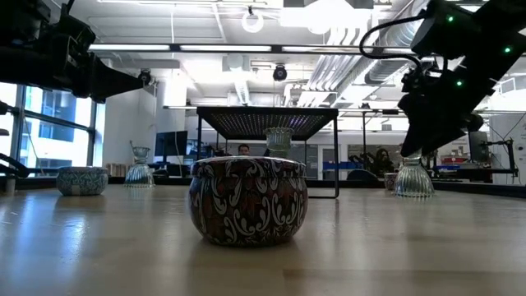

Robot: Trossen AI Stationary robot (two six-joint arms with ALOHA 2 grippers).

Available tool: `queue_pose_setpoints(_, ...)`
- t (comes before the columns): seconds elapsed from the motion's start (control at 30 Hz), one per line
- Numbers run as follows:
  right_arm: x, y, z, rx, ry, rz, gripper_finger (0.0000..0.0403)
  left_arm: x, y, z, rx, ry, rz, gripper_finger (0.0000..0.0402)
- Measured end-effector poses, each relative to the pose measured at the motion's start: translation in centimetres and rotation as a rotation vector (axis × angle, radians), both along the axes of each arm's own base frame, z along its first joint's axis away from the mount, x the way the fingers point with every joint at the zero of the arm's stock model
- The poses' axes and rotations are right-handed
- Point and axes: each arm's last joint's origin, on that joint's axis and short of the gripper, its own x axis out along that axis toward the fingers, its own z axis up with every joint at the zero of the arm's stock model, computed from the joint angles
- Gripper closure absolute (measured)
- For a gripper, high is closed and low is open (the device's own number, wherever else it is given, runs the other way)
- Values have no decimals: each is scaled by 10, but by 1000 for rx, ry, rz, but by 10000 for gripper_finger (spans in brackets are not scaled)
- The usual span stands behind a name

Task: Pick & Place candle stick holders
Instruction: Put the green glass candle holder on the of the shelf

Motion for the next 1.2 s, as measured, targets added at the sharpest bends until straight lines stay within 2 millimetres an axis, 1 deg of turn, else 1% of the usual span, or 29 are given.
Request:
queue_pose_setpoints(0.2,9,0,-2,-9,-27,19,186,0,0,0,0,0,-1,401)
queue_pose_setpoints(0.47,9,-3,-2,-12,-27,6,242,0,0,0,-1,0,-1,401)
queue_pose_setpoints(0.6,9,-4,-1,1,-32,7,244,0,0,0,-11,-3,-1,401)
queue_pose_setpoints(0.7,12,-5,7,25,-48,33,238,0,0,0,-34,-10,-2,401)
queue_pose_setpoints(0.8,20,-8,29,6,-96,52,231,0,0,0,-35,-10,-2,401)
queue_pose_setpoints(0.9,27,-14,58,-33,-114,43,240,0,0,0,-35,-10,-1,401)
queue_pose_setpoints(0.97,30,-21,82,-66,-123,42,244,0,0,0,-34,-11,-1,401)
queue_pose_setpoints(1.1,39,-44,134,-164,-172,53,244,0,0,0,-15,-4,0,401)
queue_pose_setpoints(1.2,51,-70,163,-232,-182,56,237,0,0,0,-10,-3,0,401)
